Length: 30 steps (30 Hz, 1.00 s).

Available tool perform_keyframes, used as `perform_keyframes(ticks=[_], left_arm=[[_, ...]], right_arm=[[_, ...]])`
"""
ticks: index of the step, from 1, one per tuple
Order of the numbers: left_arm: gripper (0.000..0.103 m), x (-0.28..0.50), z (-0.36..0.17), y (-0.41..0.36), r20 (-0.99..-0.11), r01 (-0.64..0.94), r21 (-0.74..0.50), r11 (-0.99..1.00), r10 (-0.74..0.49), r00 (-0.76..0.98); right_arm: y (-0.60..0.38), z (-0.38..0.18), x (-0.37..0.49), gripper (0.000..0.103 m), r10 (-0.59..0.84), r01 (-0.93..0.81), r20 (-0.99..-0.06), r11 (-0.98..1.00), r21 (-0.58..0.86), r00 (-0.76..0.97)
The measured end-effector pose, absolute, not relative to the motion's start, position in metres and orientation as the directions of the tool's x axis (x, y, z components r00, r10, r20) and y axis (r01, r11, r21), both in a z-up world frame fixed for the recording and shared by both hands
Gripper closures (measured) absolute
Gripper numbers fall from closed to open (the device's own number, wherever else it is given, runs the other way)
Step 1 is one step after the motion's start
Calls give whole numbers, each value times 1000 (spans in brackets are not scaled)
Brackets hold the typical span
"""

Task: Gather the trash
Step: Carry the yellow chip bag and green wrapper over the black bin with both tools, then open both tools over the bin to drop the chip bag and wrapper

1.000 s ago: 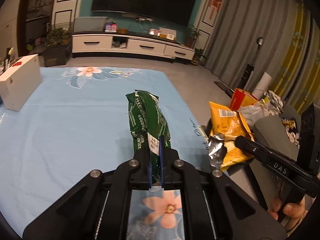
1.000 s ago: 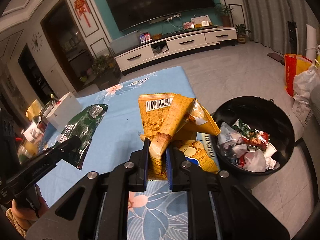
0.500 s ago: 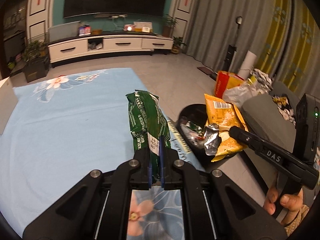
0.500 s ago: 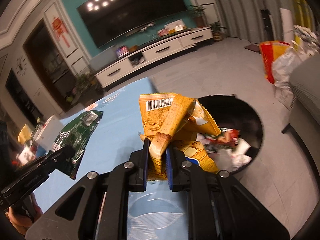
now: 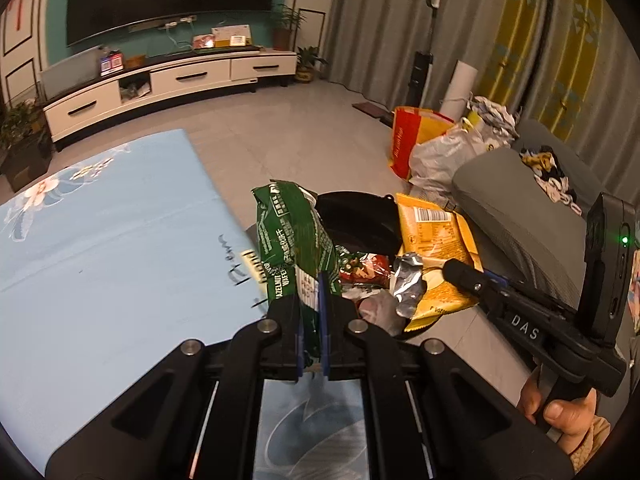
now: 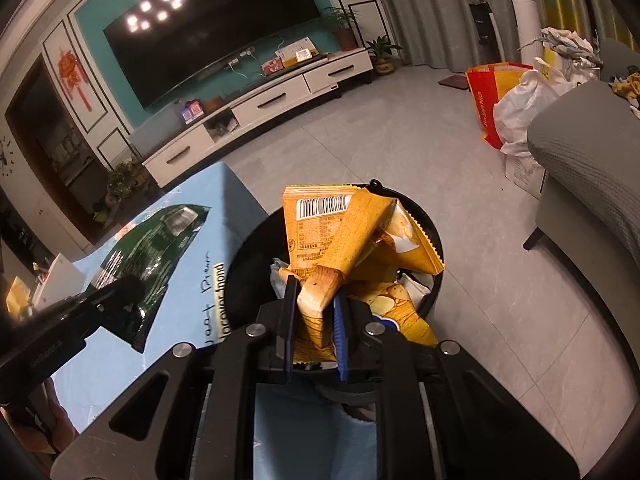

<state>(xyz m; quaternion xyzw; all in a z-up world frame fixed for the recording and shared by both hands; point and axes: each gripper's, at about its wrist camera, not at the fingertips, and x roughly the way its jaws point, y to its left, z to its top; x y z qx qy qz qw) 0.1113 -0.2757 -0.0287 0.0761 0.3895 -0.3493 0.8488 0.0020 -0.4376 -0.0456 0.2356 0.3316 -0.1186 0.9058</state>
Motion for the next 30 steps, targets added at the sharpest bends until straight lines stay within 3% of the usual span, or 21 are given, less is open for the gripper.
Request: perform_keyframes(ticks=[17,19,24,30], left_arm=[[95,139,-73,-327,-789,674,-67,736,-453,416],[91,141,-75,-327,-792,671,-64,738,-447,416],[85,140,-76,-326,-791,670,-59,740,-444,421],[73,134,-69,-322,-781,668,-50,743,-446,438]], right_arm=[[-452,-73,40,82,-81,392,-725,879,272,684],[-453,-73,42,80,-85,392,-723,880,268,685],[-455,-73,41,65,-86,404,-724,872,277,684],[-453,-61,34,62,-98,405,-709,870,279,699]])
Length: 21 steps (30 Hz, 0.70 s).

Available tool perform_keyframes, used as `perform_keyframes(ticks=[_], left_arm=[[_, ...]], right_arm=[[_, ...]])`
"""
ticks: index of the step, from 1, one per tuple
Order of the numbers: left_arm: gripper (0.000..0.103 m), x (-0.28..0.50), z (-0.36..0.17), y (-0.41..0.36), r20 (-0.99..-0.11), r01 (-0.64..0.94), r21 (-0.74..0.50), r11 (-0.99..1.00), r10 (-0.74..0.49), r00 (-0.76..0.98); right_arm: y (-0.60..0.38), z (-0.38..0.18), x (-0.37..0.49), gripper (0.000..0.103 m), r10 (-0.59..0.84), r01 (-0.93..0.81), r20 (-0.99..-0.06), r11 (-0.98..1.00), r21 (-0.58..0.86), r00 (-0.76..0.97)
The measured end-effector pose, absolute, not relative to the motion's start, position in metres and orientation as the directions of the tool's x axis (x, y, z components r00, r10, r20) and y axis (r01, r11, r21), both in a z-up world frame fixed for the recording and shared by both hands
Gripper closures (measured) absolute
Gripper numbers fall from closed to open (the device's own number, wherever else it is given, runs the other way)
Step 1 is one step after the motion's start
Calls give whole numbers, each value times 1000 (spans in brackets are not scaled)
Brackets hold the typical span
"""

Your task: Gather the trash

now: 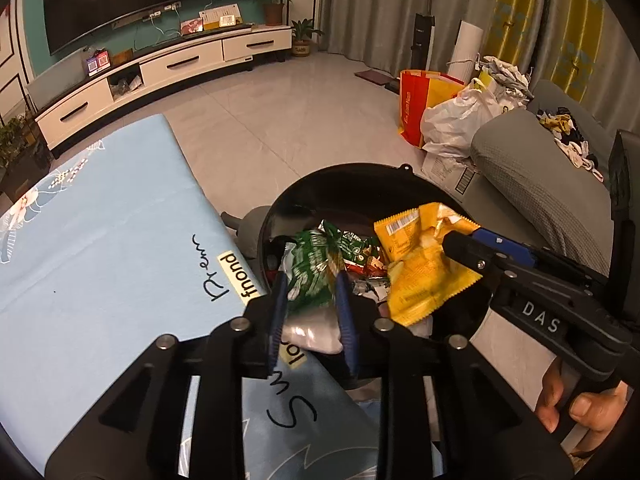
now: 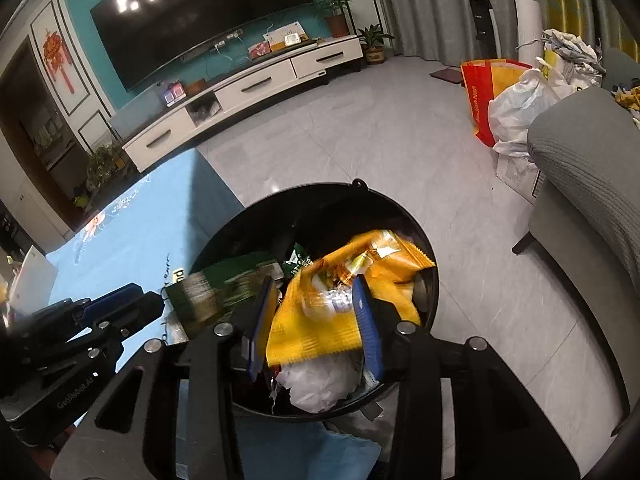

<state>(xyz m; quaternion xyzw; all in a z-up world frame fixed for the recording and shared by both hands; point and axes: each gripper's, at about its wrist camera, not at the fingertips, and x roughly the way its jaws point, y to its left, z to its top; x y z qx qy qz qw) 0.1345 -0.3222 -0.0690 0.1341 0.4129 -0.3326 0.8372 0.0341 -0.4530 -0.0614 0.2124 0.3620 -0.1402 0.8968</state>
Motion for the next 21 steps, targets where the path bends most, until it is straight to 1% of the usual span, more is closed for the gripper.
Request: perform_keyframes(ticks=[2,3,4,5,6,7,9,10,11,12,13,14,15,18,21], left_arm=[[65,132,-64,-319,-776,664,-46,746,-446,447],[63,130,-61,-316,-773,663,-44,748,-446,452],[58,128,-59,-313,-771,661,-40,750,-444,456],[51,126,-57,-311,-769,657,-35,753,-440,463],[49,123,-54,-306,-767,650,-29,759,-434,473],[45,119,-50,-301,-763,642,-23,766,-428,483],[34,114,-42,-290,-759,630,-20,776,-422,496],[25,111,-38,-284,-754,624,-20,781,-421,503],[17,107,-33,-279,-750,618,-19,786,-420,511],[13,101,-26,-271,-744,613,-17,790,-420,520],[10,96,-21,-265,-739,609,-14,793,-419,528],[4,89,-13,-257,-734,603,-6,797,-413,539],[3,84,-6,-250,-732,599,3,801,-407,547],[3,67,12,-229,-721,572,31,820,-378,581],[3,52,30,-209,-713,556,32,831,-371,596]], right_arm=[[-450,-56,30,59,-107,405,-703,873,272,704],[-448,-51,27,55,-114,405,-697,874,267,708],[-447,-49,25,52,-119,405,-694,875,264,710],[-445,-46,22,47,-126,406,-691,876,259,712],[-443,-41,18,42,-136,409,-688,878,250,713],[-441,-38,15,39,-142,410,-686,879,244,713],[-435,-30,6,28,-152,413,-688,881,231,710],[-433,-26,3,25,-152,411,-690,883,226,707],[-429,-23,-2,19,-153,408,-694,886,219,704],[-422,-17,-8,15,-154,402,-698,892,207,700],[-417,-13,-13,13,-155,396,-699,897,197,698],[-413,-10,-17,7,-156,392,-701,901,189,696],[-407,-5,-24,3,-155,386,-705,905,180,692],[-395,8,-42,3,-140,375,-709,909,185,691],[-383,19,-57,3,-121,369,-720,908,197,684]])
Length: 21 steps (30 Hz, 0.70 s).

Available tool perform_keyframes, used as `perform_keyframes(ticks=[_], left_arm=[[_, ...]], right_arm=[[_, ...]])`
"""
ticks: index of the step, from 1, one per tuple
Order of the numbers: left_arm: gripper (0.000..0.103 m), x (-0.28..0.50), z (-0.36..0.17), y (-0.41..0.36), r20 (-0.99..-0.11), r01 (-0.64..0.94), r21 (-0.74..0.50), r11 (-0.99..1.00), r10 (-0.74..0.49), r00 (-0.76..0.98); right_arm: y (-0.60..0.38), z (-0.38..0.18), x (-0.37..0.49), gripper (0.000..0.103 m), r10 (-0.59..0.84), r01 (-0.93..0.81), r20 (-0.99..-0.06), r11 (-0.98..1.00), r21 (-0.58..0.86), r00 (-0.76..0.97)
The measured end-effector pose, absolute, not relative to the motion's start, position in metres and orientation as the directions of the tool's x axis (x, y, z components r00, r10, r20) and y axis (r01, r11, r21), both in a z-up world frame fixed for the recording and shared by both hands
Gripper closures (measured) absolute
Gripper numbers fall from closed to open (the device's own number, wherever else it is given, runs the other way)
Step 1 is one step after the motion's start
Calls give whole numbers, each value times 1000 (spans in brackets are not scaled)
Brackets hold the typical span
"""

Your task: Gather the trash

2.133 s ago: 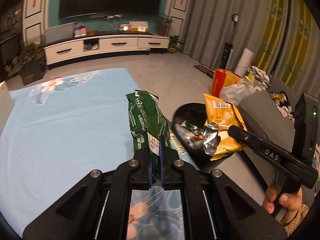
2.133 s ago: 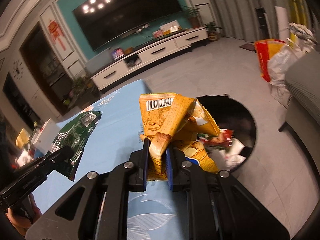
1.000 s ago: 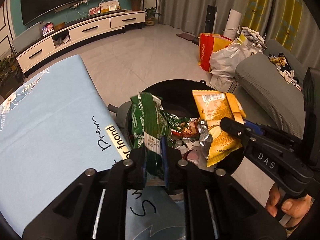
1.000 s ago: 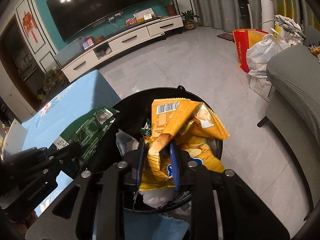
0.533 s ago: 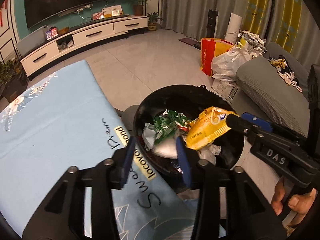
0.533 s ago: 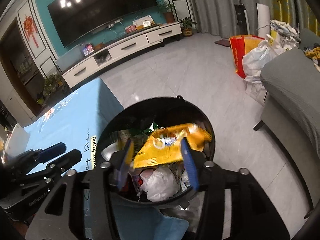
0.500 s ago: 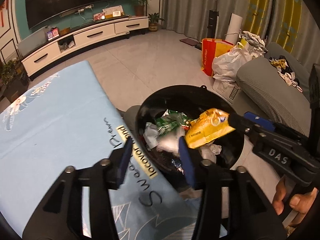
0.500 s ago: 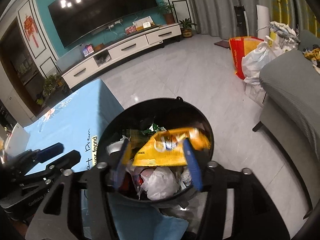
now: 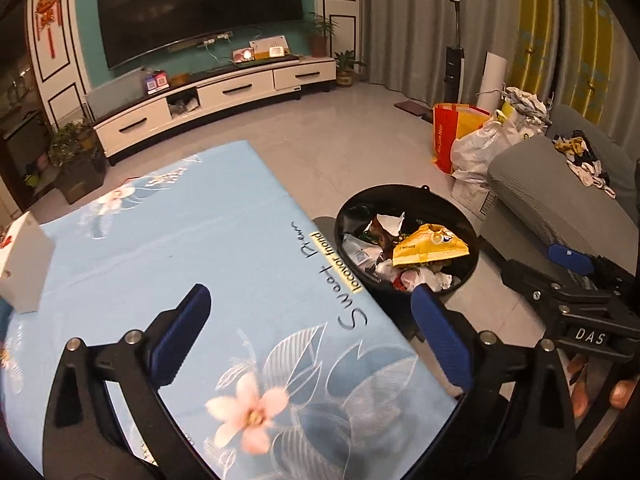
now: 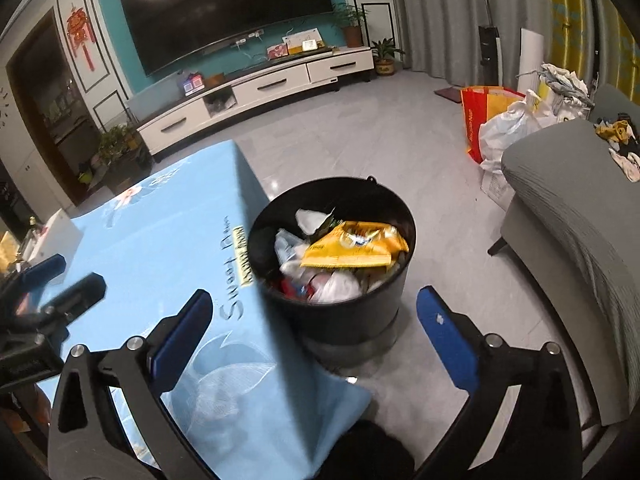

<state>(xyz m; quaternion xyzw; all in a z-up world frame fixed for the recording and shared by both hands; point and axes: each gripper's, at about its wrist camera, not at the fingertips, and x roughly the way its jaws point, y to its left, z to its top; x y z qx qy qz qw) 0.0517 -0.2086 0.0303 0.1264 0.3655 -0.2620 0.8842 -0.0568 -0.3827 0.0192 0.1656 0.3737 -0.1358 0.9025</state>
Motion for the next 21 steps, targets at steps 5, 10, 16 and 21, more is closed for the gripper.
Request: perform_keyframes(ticks=[5,10,16,21], left_arm=[[3,29,58,-175,-692,486,22,874,-337,638],[3,8,72,-155,-700,466,4,885,-330,633],[3,-10,87,-140,-692,455,-18,890,-340,637],[3,-19,92,-135,-689,450,-29,893,-344,638]], right_arm=[[-356,43,-78,3,-140,361,-723,918,161,677],[-331,61,-94,3,-146,332,-718,935,124,680],[-316,75,-110,3,-173,326,-702,941,88,691],[-312,78,-113,3,-187,331,-701,941,74,688]])
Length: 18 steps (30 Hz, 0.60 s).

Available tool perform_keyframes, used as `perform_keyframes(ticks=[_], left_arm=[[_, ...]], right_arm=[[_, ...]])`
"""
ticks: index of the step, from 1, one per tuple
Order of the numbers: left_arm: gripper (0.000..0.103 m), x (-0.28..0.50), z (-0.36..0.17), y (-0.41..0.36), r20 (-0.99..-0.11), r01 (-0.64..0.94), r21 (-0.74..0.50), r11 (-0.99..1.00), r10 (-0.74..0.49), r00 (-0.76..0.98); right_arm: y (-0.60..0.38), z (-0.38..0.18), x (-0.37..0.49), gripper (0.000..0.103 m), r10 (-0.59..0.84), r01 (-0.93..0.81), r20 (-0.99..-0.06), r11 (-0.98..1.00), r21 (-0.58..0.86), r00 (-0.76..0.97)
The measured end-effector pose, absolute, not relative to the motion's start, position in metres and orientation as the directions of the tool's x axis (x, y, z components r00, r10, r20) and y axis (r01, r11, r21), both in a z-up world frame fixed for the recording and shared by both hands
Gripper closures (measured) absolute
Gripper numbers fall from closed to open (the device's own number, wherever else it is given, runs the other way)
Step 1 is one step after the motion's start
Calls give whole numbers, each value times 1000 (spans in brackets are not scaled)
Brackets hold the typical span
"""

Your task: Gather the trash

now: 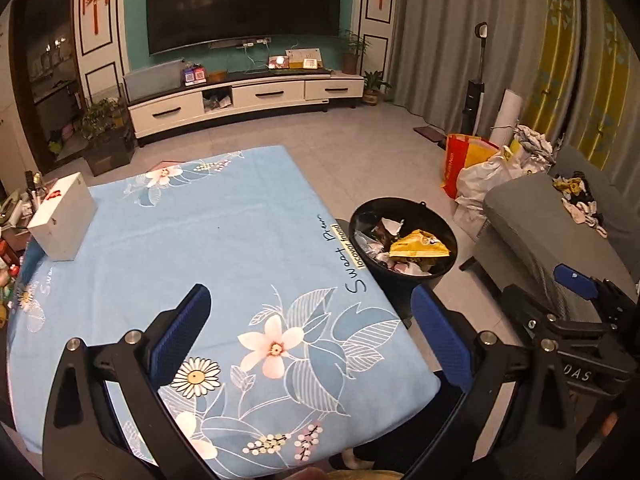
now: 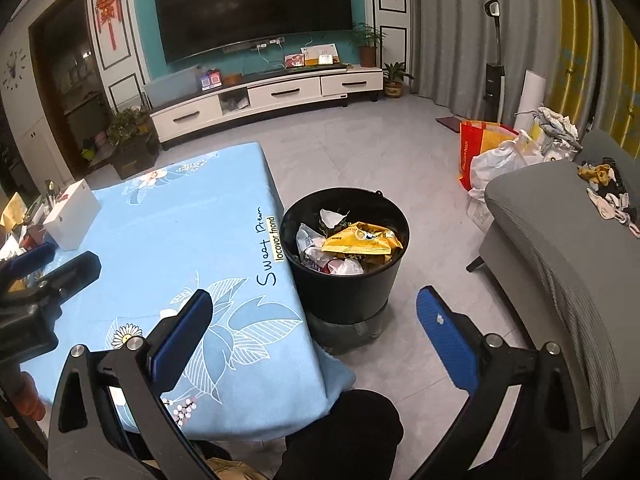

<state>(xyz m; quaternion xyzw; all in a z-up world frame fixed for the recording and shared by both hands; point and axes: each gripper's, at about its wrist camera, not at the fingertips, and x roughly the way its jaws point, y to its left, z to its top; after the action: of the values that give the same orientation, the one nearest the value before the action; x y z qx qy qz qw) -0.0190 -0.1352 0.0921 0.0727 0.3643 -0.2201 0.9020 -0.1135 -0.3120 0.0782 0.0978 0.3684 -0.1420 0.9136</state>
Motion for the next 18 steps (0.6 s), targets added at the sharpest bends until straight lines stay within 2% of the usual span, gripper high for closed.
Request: perform_keyframes(ticks=[18], left_arm=[[3,-8,84,-137,-718,406,18,914,-271,641]], right_arm=[[-311,74,-102,3,-185,327,-711,943,67,678]])
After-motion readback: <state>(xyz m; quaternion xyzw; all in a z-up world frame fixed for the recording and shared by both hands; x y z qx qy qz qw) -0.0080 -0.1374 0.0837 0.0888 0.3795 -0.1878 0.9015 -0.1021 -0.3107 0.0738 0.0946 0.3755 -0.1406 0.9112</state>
